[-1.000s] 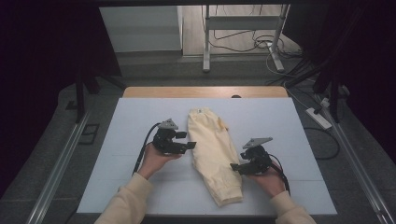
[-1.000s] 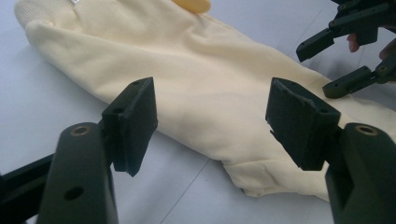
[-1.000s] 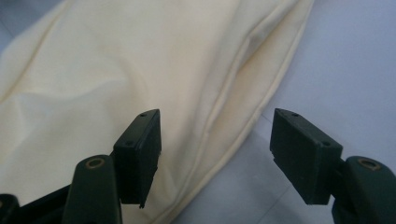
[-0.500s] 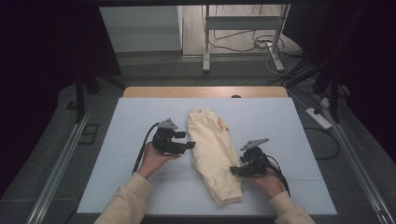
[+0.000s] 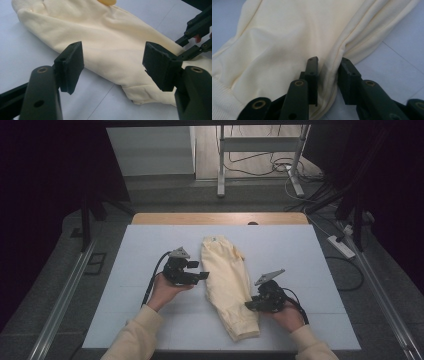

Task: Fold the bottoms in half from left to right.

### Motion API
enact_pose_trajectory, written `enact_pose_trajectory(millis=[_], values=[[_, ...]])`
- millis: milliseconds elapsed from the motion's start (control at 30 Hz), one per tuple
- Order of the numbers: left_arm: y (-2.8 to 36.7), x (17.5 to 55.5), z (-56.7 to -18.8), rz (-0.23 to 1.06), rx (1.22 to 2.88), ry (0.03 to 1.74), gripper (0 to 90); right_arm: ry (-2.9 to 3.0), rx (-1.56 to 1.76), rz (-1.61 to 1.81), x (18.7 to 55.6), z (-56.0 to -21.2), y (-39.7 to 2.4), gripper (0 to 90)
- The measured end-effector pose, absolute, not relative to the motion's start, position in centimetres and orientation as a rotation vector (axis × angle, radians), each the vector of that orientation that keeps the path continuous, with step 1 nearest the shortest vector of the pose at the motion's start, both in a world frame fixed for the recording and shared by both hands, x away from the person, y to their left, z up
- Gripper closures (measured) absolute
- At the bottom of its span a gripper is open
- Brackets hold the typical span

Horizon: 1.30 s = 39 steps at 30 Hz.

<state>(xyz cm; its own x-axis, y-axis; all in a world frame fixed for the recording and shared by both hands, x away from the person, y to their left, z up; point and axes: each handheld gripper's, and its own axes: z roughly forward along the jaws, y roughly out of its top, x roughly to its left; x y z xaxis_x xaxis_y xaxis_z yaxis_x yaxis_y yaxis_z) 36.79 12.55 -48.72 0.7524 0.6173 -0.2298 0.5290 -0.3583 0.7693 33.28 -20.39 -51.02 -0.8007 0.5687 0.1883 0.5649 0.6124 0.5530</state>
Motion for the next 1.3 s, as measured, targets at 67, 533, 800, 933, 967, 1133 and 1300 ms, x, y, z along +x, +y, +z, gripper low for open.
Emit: enact_pose_trajectory(millis=[67,533,800,933,967,1133,1300], values=[[12.5,36.8,-48.7,0.120,2.040,0.863,32.9,2.817,0.989,0.968,33.2,-51.0,-20.4,73.3],[12.7,36.9,-48.7,0.126,2.035,0.864,32.9,2.807,0.911,0.969,32.6,-50.9,-19.8,81.6],[12.8,36.9,-48.6,0.129,2.029,0.865,32.9,2.839,0.885,0.999,32.3,-51.0,-19.2,83.0],[12.9,36.9,-48.6,0.131,2.027,0.866,32.9,2.857,0.859,1.011,31.9,-51.0,-18.6,83.0],[12.9,36.9,-48.6,0.132,2.027,0.866,32.9,2.859,0.854,1.017,31.9,-51.1,-18.4,83.0],[12.9,36.9,-48.6,0.132,2.028,0.866,32.9,2.870,0.815,1.026,31.2,-51.1,-17.3,82.9],[13.0,36.9,-48.5,0.132,2.028,0.866,32.9,2.883,0.779,1.032,30.7,-51.2,-16.6,82.9]])
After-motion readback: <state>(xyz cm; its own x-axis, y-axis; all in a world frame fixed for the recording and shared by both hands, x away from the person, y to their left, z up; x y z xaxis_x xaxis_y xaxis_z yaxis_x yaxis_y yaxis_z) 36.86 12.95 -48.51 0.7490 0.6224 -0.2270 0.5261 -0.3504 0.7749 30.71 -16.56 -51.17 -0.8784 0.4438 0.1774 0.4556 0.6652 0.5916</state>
